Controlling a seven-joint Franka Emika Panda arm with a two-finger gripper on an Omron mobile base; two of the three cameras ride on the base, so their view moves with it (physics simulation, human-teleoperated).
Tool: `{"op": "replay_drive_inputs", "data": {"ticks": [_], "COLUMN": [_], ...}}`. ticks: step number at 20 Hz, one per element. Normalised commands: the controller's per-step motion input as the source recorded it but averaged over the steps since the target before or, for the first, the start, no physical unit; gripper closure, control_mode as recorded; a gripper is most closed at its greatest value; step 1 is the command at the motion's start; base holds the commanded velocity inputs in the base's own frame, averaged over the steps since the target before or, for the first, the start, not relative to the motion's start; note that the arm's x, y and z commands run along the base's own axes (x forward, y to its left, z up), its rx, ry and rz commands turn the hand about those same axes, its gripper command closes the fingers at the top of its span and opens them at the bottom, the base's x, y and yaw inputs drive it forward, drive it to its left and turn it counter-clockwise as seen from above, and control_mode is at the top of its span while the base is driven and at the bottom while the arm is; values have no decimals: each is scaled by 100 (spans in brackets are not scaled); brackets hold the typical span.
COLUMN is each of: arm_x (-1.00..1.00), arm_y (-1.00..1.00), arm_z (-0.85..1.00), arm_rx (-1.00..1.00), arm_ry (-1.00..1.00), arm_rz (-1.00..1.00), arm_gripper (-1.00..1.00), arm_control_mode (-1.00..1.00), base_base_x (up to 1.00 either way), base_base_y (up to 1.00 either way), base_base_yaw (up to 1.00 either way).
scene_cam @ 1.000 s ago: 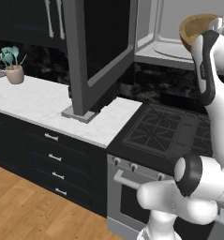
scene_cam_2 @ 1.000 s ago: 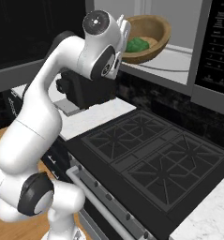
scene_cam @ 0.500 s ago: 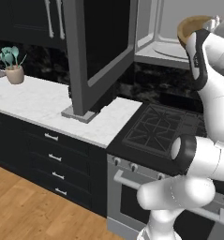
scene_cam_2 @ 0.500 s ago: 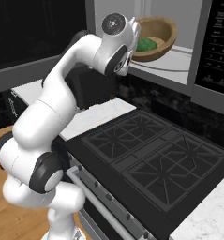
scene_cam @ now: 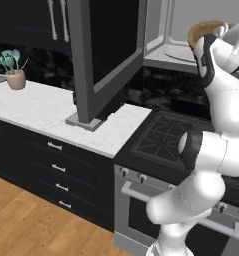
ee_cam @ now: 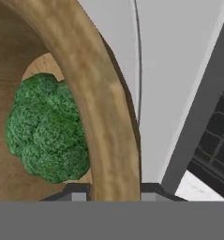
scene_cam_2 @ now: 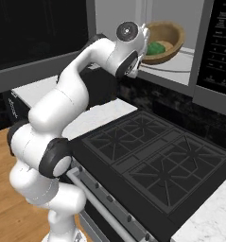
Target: Pick the broccoli from the sink and place it in the bowl. Then pick the bowl and place it in the microwave. Then close the microwave door and press the start button.
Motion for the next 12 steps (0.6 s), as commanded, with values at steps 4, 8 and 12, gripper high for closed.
{"op": "replay_drive_inputs", "data": {"ticks": [4, 8, 12], "arm_x": [57, 52, 14], "arm_y": [-25, -17, 0], "arm_z": [-8, -12, -18], "arm_rx": [1, 0, 0], "arm_ry": [0, 0, -4], "arm_rz": [0, 0, 0], "arm_gripper": [100, 100, -100], "arm_control_mode": [-100, -100, -100], "base_base_x": [0, 0, 0], "base_base_y": [0, 0, 0], "base_base_yaw": [0, 0, 0]}}
